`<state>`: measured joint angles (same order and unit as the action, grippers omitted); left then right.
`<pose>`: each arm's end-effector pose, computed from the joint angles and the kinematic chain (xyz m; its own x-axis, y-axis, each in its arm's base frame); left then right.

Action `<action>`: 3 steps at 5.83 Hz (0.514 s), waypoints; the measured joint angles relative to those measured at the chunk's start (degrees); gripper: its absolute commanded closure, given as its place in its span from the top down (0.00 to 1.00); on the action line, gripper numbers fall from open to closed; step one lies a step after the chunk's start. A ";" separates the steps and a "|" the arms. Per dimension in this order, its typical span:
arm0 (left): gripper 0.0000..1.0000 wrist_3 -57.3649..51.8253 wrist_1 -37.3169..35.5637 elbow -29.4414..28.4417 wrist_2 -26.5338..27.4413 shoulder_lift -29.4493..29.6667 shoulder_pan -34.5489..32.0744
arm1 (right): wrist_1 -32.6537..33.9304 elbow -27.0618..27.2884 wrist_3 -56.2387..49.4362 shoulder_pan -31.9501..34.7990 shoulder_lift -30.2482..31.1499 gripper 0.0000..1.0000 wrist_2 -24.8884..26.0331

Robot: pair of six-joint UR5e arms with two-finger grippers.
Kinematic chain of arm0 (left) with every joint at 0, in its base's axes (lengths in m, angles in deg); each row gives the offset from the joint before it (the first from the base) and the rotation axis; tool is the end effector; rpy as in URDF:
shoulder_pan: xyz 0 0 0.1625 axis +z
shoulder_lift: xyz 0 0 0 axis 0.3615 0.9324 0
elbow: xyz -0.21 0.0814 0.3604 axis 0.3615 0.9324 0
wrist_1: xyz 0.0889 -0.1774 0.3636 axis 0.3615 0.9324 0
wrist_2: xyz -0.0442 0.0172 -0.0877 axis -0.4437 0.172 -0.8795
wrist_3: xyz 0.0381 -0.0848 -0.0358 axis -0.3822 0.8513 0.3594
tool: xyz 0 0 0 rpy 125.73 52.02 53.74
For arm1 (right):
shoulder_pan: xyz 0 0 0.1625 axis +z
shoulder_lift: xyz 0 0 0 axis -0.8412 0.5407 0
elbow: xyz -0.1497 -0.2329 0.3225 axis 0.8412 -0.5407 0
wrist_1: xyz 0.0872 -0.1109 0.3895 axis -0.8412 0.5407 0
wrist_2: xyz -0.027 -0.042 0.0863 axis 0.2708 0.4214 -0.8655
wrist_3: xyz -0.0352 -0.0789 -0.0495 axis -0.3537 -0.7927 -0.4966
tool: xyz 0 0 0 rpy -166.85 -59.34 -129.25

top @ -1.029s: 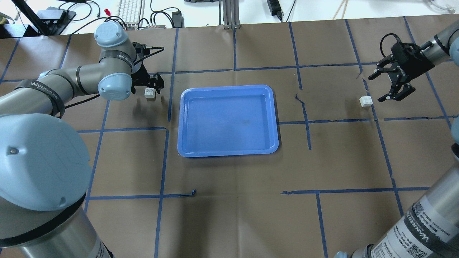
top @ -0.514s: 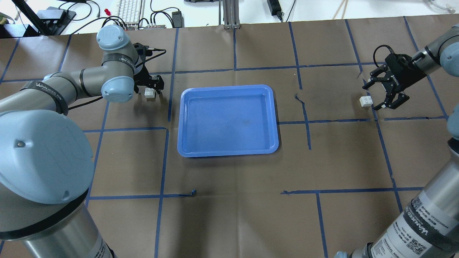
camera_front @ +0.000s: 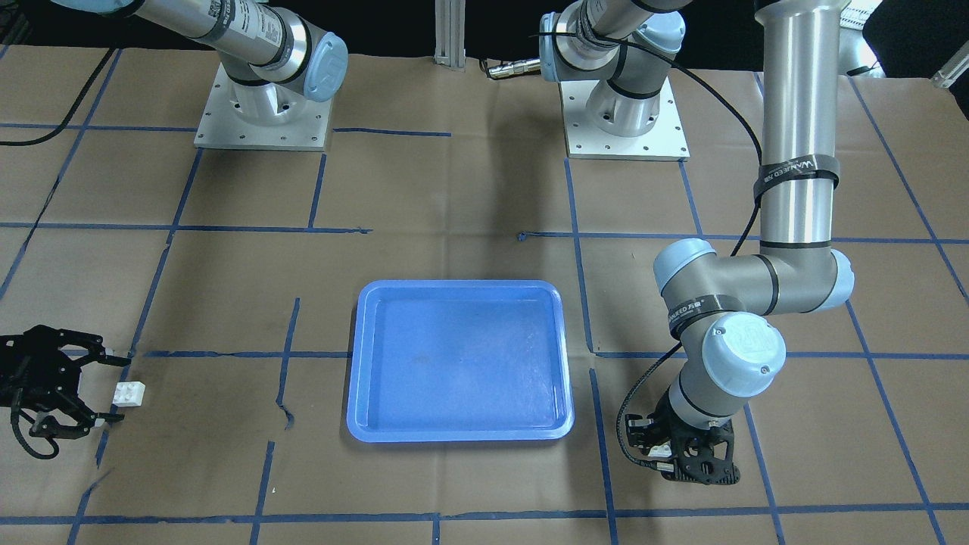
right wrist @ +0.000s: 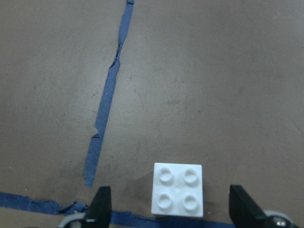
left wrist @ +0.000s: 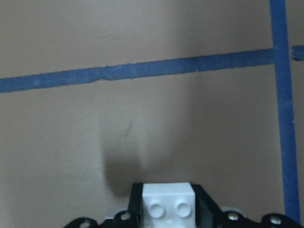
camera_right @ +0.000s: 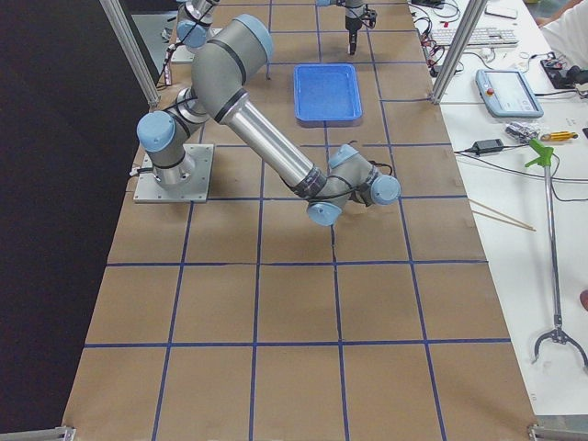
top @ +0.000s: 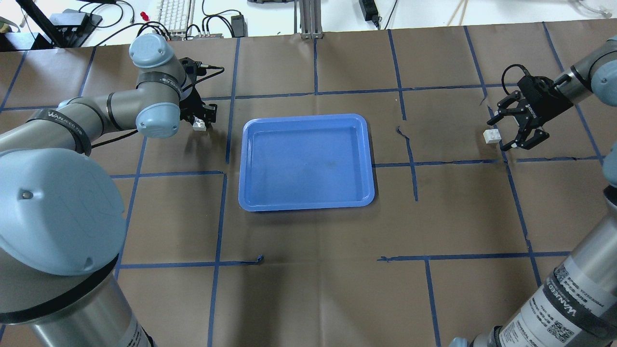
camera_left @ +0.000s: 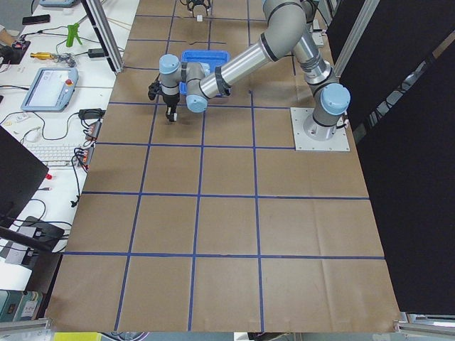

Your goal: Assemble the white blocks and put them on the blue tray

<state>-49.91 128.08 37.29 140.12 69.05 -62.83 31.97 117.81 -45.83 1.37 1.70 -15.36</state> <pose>-0.0604 -0.6849 0.1720 -0.9943 0.0977 -0.0439 0.1023 0.9877 -0.1182 -0.1913 -0.6445 0.1557 0.1251 -0.9902 -0.0627 -0.8396 -0.0720 -0.5384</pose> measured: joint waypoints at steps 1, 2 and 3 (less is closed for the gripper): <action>0.23 -1.01 0.17 -0.15 -0.15 -0.56 -0.03 | 0.94 0.05 0.14 -0.16 0.00 0.63 0.00; 0.23 -4.65 0.68 -0.03 -0.50 -1.55 -0.30 | 1.28 0.14 0.19 -0.18 0.05 0.63 -0.06; 0.23 -12.32 2.19 0.86 -1.79 -3.38 -0.95 | 1.32 0.18 0.20 -0.23 0.07 0.60 -0.09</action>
<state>-62.23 130.27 38.15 138.33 65.67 -63.78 33.29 117.99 -45.62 1.14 1.77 -15.45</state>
